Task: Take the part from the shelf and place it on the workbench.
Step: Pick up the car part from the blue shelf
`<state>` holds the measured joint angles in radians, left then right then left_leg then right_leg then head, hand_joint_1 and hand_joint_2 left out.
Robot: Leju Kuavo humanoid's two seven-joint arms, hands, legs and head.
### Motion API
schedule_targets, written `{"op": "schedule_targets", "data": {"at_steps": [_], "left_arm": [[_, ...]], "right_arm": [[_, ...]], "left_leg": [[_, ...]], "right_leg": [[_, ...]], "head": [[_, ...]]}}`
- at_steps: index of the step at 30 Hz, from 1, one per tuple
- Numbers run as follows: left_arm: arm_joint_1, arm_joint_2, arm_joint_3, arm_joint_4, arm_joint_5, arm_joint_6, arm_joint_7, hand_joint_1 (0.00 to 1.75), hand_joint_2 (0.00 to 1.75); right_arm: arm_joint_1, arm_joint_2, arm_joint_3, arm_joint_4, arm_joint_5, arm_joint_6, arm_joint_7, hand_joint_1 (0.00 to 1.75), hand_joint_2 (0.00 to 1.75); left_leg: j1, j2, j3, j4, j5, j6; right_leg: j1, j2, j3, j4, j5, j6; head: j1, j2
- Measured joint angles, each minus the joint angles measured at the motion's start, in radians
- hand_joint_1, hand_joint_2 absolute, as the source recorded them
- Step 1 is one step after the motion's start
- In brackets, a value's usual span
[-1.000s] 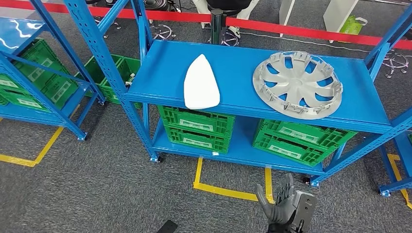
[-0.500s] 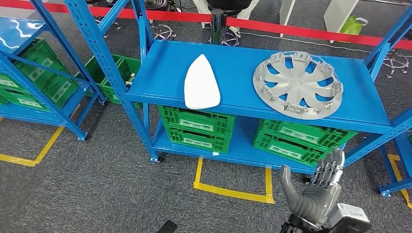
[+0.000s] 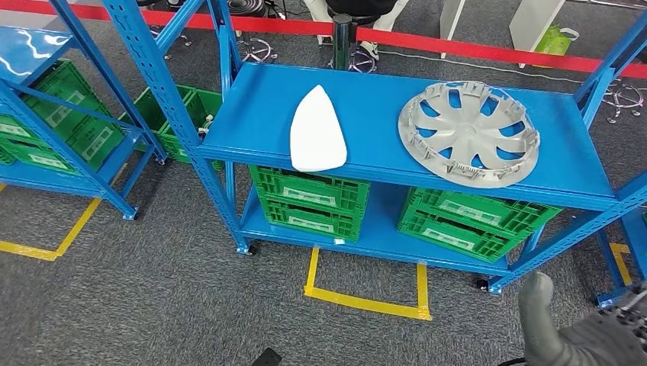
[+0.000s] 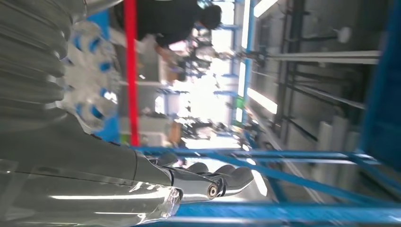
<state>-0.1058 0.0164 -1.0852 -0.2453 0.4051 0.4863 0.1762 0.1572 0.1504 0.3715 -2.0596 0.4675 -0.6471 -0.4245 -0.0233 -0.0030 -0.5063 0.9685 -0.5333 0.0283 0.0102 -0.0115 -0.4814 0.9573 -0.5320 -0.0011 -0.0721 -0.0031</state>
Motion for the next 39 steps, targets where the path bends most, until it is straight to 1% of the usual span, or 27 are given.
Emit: {"op": "schedule_targets", "data": {"at_steps": [2,4,9,11,13,15,16,17,19,20,21,22,23,24,25,26,27,29,31,32,33,34,35,36,37,38,39], "left_arm": [[-0.002,0.000,-0.010,0.002,0.000,0.004,0.000,0.00,0.00],[-0.004,0.000,-0.018,0.003,0.000,0.007,0.000,0.00,0.00],[-0.005,-0.002,-0.027,0.006,0.001,0.035,0.000,0.00,0.00],[-0.005,-0.004,-0.028,0.006,0.003,0.041,0.000,0.00,0.00],[-0.006,-0.005,-0.030,0.006,0.003,0.040,0.000,0.00,0.00],[-0.007,-0.006,-0.034,0.007,0.002,0.038,0.000,0.00,0.00],[-0.008,-0.007,-0.037,0.007,0.002,0.038,0.001,0.00,0.00],[-0.009,-0.008,-0.038,0.007,0.002,0.038,0.001,0.00,0.00],[-0.009,-0.010,-0.041,0.008,0.002,0.038,0.001,0.00,0.00],[-0.009,-0.011,-0.043,0.008,0.002,0.037,0.001,0.00,0.00],[-0.009,-0.011,-0.044,0.009,0.002,0.037,0.001,0.00,0.00],[-0.009,-0.011,-0.044,0.010,0.002,0.037,0.001,0.00,0.00],[-0.009,-0.012,-0.044,0.011,0.002,0.037,0.001,0.00,0.00],[-0.009,-0.012,-0.044,0.011,0.002,0.037,0.001,0.00,0.00],[-0.010,-0.012,-0.044,0.011,0.002,0.037,0.001,0.00,0.00],[-0.011,-0.012,-0.044,0.012,0.001,0.037,0.001,0.00,0.00],[-0.011,-0.012,-0.044,0.012,0.002,0.037,0.001,0.00,0.00],[-0.012,-0.012,-0.045,0.013,0.004,0.038,0.001,0.00,0.00],[-0.012,-0.012,-0.045,0.014,0.009,0.039,0.001,0.00,0.00],[-0.013,-0.012,-0.045,0.014,0.012,0.039,0.001,0.00,0.00],[-0.013,-0.012,-0.045,0.015,0.013,0.038,0.001,0.00,0.00],[-0.013,-0.012,-0.045,0.015,0.013,0.038,0.001,0.00,0.00],[-0.013,-0.012,-0.045,0.015,0.014,0.037,0.001,0.00,0.00],[-0.012,-0.012,-0.045,0.016,0.013,0.036,0.001,0.00,0.00],[-0.012,-0.011,-0.045,0.016,0.013,0.035,0.001,0.00,0.00],[-0.012,-0.011,-0.045,0.017,0.013,0.034,0.001,0.00,0.00],[-0.012,-0.011,-0.045,0.017,0.013,0.033,0.001,0.00,0.00]], "right_arm": [[0.003,0.002,-0.001,-0.037,0.045,-0.003,0.016,0.00,1.75],[0.003,0.001,-0.003,-0.066,0.055,-0.004,0.046,0.00,1.75],[-0.019,-0.023,-0.014,-0.096,-0.081,-0.004,0.174,0.00,1.75],[-0.038,-0.041,-0.025,-0.092,-0.136,-0.004,0.198,0.00,1.75],[-0.049,-0.054,-0.038,-0.088,-0.159,-0.004,0.202,0.00,0.87],[-0.052,-0.058,-0.050,-0.086,-0.157,-0.004,0.196,0.00,0.00],[-0.051,-0.059,-0.056,-0.086,-0.146,-0.004,0.191,0.00,0.00],[-0.049,-0.060,-0.061,-0.086,-0.131,-0.004,0.188,0.00,0.00],[-0.039,-0.061,-0.069,-0.086,-0.097,-0.004,0.183,0.00,0.00],[-0.033,-0.062,-0.070,-0.086,-0.085,-0.004,0.180,0.00,0.00],[-0.027,-0.062,-0.071,-0.087,-0.076,-0.004,0.177,0.00,0.00],[-0.023,-0.063,-0.072,-0.088,-0.071,-0.004,0.175,0.00,0.00],[-0.020,-0.064,-0.074,-0.089,-0.068,-0.004,0.174,0.00,0.44],[-0.018,-0.064,-0.077,-0.090,-0.066,-0.004,0.174,0.00,0.87],[-0.016,-0.064,-0.081,-0.091,-0.064,-0.004,0.173,0.00,1.31],[-0.015,-0.064,-0.083,-0.092,-0.062,-0.004,0.173,0.00,1.75],[-0.014,-0.064,-0.086,-0.093,-0.060,-0.004,0.172,0.00,1.75],[-0.010,-0.064,-0.089,-0.097,-0.056,-0.004,0.166,0.00,1.75],[-0.007,-0.063,-0.091,-0.102,-0.050,-0.004,0.156,0.00,1.75],[-0.006,-0.062,-0.091,-0.105,-0.047,-0.004,0.152,0.00,1.75],[-0.006,-0.061,-0.091,-0.108,-0.044,-0.004,0.148,0.00,1.75],[-0.004,-0.060,-0.091,-0.111,-0.041,-0.004,0.147,0.00,1.75],[-0.003,-0.060,-0.091,-0.113,-0.039,-0.004,0.149,0.00,1.75],[-0.002,-0.059,-0.090,-0.114,-0.041,-0.004,0.154,0.00,1.75],[-0.001,-0.059,-0.088,-0.114,-0.044,-0.004,0.161,0.00,1.75],[-0.001,-0.059,-0.086,-0.114,-0.048,-0.004,0.167,0.00,1.75],[-0.001,-0.059,-0.085,-0.115,-0.051,-0.004,0.172,0.00,1.75]], "left_leg": [[0.000,0.000,0.000,0.000,0.000,0.000],[0.000,0.000,0.000,0.000,0.000,0.000],[-0.001,0.001,0.000,0.001,0.000,0.000],[-0.003,0.001,-0.001,0.004,-0.001,0.002],[-0.005,0.000,-0.001,0.005,-0.001,0.004],[0.001,0.001,0.002,-0.004,0.004,0.009],[0.005,0.001,0.004,-0.010,0.006,0.012],[0.010,0.002,0.007,-0.015,0.009,0.014],[0.012,0.001,0.009,-0.016,0.009,0.016],[0.013,0.000,0.010,-0.016,0.007,0.015],[0.013,-0.001,0.012,-0.015,0.005,0.014],[0.014,-0.003,0.017,-0.015,0.002,0.011],[0.015,-0.005,0.024,-0.015,-0.003,0.008],[0.017,-0.007,0.031,-0.015,-0.008,0.003],[0.016,-0.009,0.037,-0.013,-0.014,-0.004],[0.016,-0.011,0.038,-0.010,-0.019,-0.010],[0.015,-0.012,0.036,-0.008,-0.022,-0.016],[0.015,-0.010,0.031,-0.004,-0.026,-0.027],[0.018,-0.004,0.024,0.015,-0.044,-0.038],[0.019,-0.002,0.008,0.050,-0.066,-0.044],[0.022,0.001,-0.018,0.100,-0.092,-0.049],[0.023,0.002,-0.058,0.173,-0.122,-0.053],[0.025,0.002,-0.097,0.240,-0.143,-0.056],[0.026,0.002,-0.128,0.284,-0.147,-0.058],[0.026,0.002,-0.144,0.297,-0.131,-0.058],[0.027,0.003,-0.136,0.263,-0.095,-0.056],[0.027,0.003,-0.113,0.200,-0.047,-0.053]], "right_leg": [[0.000,0.000,0.000,0.000,0.000,0.000],[0.000,0.000,0.000,0.000,0.000,0.000],[-0.001,0.000,0.000,-0.001,0.001,0.001],[-0.002,0.000,0.000,-0.002,0.002,0.004],[-0.004,0.000,0.000,-0.003,0.003,0.007],[-0.002,0.001,-0.001,0.002,-0.003,0.012],[-0.002,0.002,-0.010,0.021,-0.016,0.016],[-0.003,0.004,-0.029,0.063,-0.039,0.021],[-0.011,0.007,-0.102,0.202,-0.099,0.030],[-0.015,0.007,-0.138,0.265,-0.116,0.034],[-0.018,0.007,-0.162,0.299,-0.115,0.036],[-0.021,0.007,-0.166,0.293,-0.091,0.038],[-0.024,0.007,-0.152,0.248,-0.049,0.039],[-0.026,0.006,-0.127,0.182,-0.003,0.040],[-0.026,0.007,-0.102,0.120,0.031,0.039],[-0.026,0.008,-0.082,0.071,0.047,0.035],[-0.025,0.009,-0.072,0.045,0.047,0.029],[-0.022,0.013,-0.069,0.035,0.035,0.014],[-0.024,0.013,-0.067,0.033,0.034,0.002],[-0.025,0.012,-0.064,0.031,0.033,-0.003],[-0.026,0.011,-0.063,0.030,0.032,-0.007],[-0.025,0.011,-0.062,0.030,0.031,-0.010],[-0.025,0.011,-0.062,0.030,0.029,-0.012],[-0.024,0.011,-0.061,0.030,0.028,-0.014],[-0.023,0.013,-0.058,0.031,0.026,-0.014],[-0.023,0.014,-0.054,0.031,0.023,-0.014],[-0.023,0.016,-0.048,0.031,0.020,-0.012]], "head": [[0.000,0.000],[0.000,0.000],[0.000,0.000],[0.000,0.000],[0.000,0.000],[0.000,0.000],[0.000,0.000],[0.000,0.000],[0.001,0.000],[0.001,0.000],[0.001,0.000],[0.001,0.000],[0.001,0.000],[0.001,0.000],[0.001,0.000],[0.002,0.000],[0.001,0.000],[-0.001,0.000],[-0.003,0.000],[-0.004,0.000],[-0.005,0.000],[-0.006,0.000],[-0.006,0.000],[-0.006,0.000],[-0.006,0.000],[-0.006,0.000],[-0.006,0.000]]}}
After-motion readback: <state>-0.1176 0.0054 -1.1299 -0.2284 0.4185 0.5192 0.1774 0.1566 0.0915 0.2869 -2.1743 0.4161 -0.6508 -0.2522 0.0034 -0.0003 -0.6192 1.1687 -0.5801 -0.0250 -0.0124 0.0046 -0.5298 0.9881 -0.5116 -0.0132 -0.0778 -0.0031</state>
